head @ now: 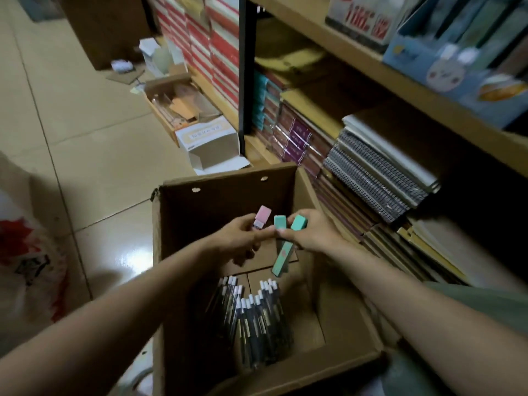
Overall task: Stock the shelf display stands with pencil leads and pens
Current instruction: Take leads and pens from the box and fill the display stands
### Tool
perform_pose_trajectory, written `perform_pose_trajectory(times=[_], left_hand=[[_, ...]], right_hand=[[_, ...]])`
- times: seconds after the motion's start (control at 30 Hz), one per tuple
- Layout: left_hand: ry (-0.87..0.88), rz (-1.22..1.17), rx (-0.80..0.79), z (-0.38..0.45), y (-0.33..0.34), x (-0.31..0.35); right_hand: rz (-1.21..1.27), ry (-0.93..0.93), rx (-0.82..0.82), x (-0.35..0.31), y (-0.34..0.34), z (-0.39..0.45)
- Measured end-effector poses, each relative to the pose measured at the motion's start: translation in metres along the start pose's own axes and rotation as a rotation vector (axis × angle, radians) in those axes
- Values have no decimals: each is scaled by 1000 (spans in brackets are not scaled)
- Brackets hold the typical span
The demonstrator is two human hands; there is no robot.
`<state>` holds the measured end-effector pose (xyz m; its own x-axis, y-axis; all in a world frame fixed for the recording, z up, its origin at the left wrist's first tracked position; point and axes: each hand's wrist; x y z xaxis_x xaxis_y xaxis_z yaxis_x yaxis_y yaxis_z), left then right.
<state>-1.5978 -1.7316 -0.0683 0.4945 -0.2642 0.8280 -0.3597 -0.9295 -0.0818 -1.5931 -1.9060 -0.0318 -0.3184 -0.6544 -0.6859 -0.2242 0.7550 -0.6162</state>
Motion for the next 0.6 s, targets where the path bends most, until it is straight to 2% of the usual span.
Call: perform_pose_trajectory(times=[0.17,0.27,0.37,0.5,0.6], left_hand=[[159,81,-257,-44,-15,94],[243,57,-326,-67,-6,127],[310,-88,-315,-81,9,152],[448,-89,-250,-85,36,183],[512,-87,-242,-84,53,205]], right_hand=[[183,-171,-79,-68,-82,-44],[233,-234,-24,-82,-116,-65],[263,-272,133,-83,-146,-80],[332,-360,368,-81,-181,-98],[358,-401,439,-77,-207,-115]])
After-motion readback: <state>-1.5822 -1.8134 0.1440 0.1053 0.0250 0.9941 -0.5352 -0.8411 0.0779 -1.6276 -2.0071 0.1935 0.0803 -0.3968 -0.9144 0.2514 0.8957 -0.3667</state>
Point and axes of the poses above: each hand's wrist, its own z-axis towards the middle knuckle, its own y-axis out of the palm, x = y × z, and after that the axes turned 3 degrees about x, right-handed
